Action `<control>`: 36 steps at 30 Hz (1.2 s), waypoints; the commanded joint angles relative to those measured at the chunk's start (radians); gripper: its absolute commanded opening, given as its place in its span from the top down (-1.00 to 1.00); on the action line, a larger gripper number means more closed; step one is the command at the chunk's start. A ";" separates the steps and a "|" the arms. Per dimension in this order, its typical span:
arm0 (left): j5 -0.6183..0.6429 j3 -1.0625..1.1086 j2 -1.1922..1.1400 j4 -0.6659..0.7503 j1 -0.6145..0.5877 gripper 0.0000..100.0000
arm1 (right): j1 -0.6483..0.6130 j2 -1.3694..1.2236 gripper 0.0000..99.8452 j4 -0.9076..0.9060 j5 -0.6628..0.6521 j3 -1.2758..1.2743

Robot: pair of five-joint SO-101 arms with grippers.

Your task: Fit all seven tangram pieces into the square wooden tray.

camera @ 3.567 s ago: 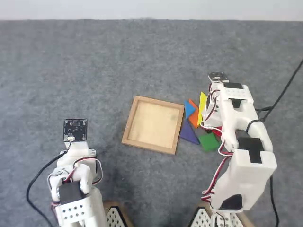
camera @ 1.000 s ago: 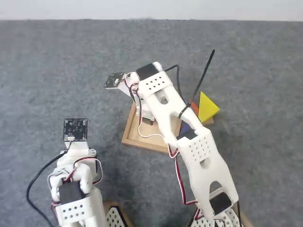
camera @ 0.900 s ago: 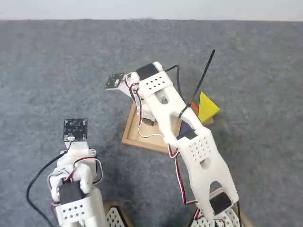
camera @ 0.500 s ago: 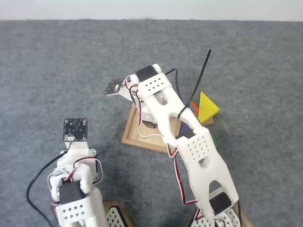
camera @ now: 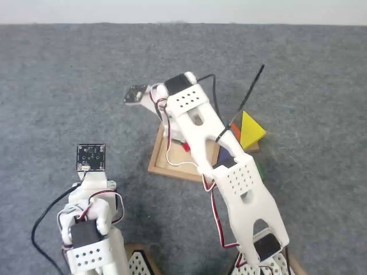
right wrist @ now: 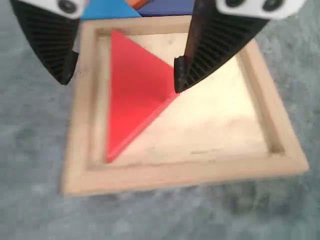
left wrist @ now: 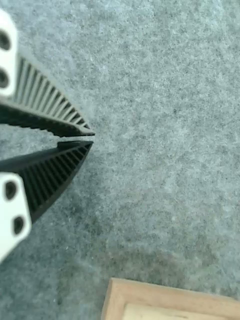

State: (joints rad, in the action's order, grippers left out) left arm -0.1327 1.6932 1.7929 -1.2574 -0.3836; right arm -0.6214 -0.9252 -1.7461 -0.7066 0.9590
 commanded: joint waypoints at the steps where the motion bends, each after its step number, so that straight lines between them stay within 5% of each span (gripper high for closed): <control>1: -0.009 -0.008 0.020 -0.005 -0.003 0.97 | 0.033 0.054 0.38 -0.044 0.080 0.190; 13: -0.009 -0.008 0.020 -0.005 -0.003 0.97 | 0.157 0.458 0.38 -0.053 0.218 0.189; 19: -0.009 -0.008 0.020 -0.005 -0.003 0.97 | 0.174 0.803 0.38 -0.012 0.269 -0.333; 26: -0.009 -0.008 0.020 -0.005 -0.003 0.97 | 0.389 1.055 0.38 0.361 0.410 -1.046; 30: -0.009 -0.008 0.020 -0.005 -0.003 0.97 | 0.507 1.036 0.38 0.430 0.433 -1.172; 36: -0.009 -0.008 0.020 -0.005 -0.003 0.97 | 0.512 0.852 0.38 0.456 0.568 -1.169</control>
State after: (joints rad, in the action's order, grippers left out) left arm -0.1327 1.6932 1.7929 -1.2574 -0.3836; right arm -0.1166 0.0169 -1.3349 -0.2110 -0.2179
